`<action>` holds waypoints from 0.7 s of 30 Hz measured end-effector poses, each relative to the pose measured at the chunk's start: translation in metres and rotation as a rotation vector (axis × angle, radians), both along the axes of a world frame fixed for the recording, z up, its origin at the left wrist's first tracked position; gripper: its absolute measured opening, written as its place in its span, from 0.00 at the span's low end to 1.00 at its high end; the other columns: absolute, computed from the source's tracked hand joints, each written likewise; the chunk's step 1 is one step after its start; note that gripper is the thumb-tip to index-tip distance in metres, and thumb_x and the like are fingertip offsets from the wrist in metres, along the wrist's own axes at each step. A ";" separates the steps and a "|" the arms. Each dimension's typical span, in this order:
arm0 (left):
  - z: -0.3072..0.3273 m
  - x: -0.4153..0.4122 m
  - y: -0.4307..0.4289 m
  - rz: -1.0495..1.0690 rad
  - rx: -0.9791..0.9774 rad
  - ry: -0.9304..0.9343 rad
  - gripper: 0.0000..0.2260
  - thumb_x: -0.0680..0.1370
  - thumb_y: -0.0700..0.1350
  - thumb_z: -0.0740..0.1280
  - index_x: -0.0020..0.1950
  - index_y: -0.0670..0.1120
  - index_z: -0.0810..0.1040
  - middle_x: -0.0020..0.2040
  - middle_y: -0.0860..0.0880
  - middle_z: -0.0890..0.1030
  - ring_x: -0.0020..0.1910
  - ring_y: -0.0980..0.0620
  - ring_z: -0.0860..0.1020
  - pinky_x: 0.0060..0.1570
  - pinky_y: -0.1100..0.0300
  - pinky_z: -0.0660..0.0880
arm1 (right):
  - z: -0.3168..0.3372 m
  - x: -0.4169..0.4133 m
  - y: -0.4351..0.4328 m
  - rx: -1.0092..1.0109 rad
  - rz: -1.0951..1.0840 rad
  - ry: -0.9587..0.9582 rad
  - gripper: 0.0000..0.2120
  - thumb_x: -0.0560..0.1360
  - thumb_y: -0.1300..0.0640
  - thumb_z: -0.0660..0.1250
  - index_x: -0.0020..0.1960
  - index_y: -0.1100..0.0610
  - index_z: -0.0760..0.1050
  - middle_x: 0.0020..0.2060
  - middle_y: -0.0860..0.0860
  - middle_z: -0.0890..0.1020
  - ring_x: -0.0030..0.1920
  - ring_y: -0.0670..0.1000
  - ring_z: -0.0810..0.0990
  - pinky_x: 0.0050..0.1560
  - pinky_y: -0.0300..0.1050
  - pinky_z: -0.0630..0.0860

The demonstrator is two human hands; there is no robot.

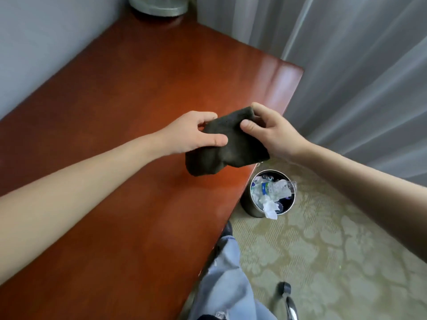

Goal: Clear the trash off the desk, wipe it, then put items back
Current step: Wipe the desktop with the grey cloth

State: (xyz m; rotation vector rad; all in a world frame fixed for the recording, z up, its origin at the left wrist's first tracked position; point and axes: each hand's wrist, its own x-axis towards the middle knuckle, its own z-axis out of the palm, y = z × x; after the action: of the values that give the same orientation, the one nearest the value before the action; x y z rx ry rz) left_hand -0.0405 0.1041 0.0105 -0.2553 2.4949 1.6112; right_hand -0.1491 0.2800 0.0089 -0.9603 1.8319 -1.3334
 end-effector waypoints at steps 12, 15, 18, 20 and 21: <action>0.018 -0.132 -0.003 0.130 0.350 0.147 0.21 0.70 0.33 0.70 0.57 0.47 0.67 0.48 0.50 0.80 0.46 0.60 0.78 0.48 0.65 0.74 | -0.010 -0.139 -0.029 0.056 -0.295 -0.176 0.04 0.77 0.58 0.64 0.48 0.50 0.74 0.42 0.48 0.78 0.40 0.43 0.77 0.48 0.40 0.72; 0.013 -0.160 0.005 0.296 0.331 0.241 0.25 0.71 0.31 0.70 0.62 0.48 0.65 0.48 0.48 0.79 0.47 0.58 0.78 0.51 0.63 0.74 | -0.008 -0.141 -0.031 0.107 -0.300 -0.446 0.16 0.81 0.48 0.55 0.51 0.56 0.78 0.47 0.51 0.83 0.49 0.47 0.80 0.55 0.42 0.73; 0.008 -0.183 0.008 0.456 0.293 0.272 0.23 0.71 0.34 0.72 0.59 0.51 0.66 0.42 0.51 0.79 0.44 0.56 0.79 0.49 0.61 0.75 | -0.005 -0.151 -0.030 0.051 -0.174 -0.805 0.30 0.79 0.38 0.44 0.63 0.58 0.73 0.56 0.56 0.81 0.57 0.55 0.79 0.59 0.48 0.75; 0.004 -0.194 0.009 0.512 0.172 0.304 0.24 0.70 0.37 0.73 0.59 0.51 0.66 0.44 0.49 0.79 0.45 0.55 0.79 0.48 0.61 0.75 | -0.006 -0.161 -0.030 0.024 -0.122 -0.803 0.33 0.76 0.34 0.48 0.66 0.57 0.70 0.58 0.56 0.80 0.58 0.56 0.79 0.59 0.49 0.76; 0.004 -0.198 0.010 0.537 0.119 0.316 0.24 0.70 0.38 0.73 0.60 0.52 0.66 0.46 0.48 0.79 0.47 0.54 0.79 0.49 0.61 0.76 | -0.007 -0.165 -0.029 0.034 -0.126 -0.749 0.33 0.73 0.34 0.55 0.66 0.57 0.68 0.59 0.56 0.79 0.57 0.55 0.80 0.58 0.50 0.77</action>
State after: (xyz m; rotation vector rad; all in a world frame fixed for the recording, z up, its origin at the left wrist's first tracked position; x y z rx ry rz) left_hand -0.2388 0.1141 0.0142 -0.7657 2.6974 2.1367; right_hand -0.3145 0.2508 0.0016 -0.2521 1.3321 -1.4681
